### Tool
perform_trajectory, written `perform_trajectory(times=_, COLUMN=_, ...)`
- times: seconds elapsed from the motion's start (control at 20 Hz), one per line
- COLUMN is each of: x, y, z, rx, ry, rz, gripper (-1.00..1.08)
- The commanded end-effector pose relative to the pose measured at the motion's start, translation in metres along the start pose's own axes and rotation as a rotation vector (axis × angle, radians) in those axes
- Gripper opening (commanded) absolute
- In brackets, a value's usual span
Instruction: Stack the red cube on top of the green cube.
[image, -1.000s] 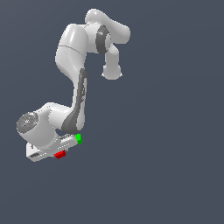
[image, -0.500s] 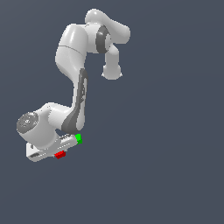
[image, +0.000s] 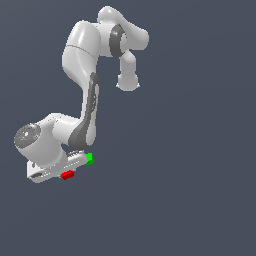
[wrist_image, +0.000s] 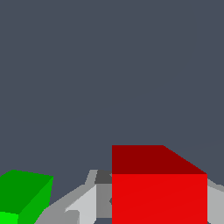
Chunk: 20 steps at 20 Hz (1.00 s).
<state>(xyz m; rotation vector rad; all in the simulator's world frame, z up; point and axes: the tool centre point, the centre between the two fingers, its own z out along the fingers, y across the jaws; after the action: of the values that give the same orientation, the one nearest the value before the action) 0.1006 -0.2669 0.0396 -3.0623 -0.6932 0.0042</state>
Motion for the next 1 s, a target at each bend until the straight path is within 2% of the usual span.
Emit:
perform_trajectory(times=0.0, x=0.000, y=0.000, z=-0.016, rx=-0.002, ry=0.002, rz=0.000, gripper=-1.00)
perform_trajectory(times=0.45, x=0.000, y=0.000, z=-0.072, rx=-0.002, ry=0.002, rz=0.000, gripper=-1.00)
perform_trajectory(times=0.95, x=0.001, y=0.001, z=-0.080, rx=-0.003, ry=0.003, rz=0.000, gripper=-1.00)
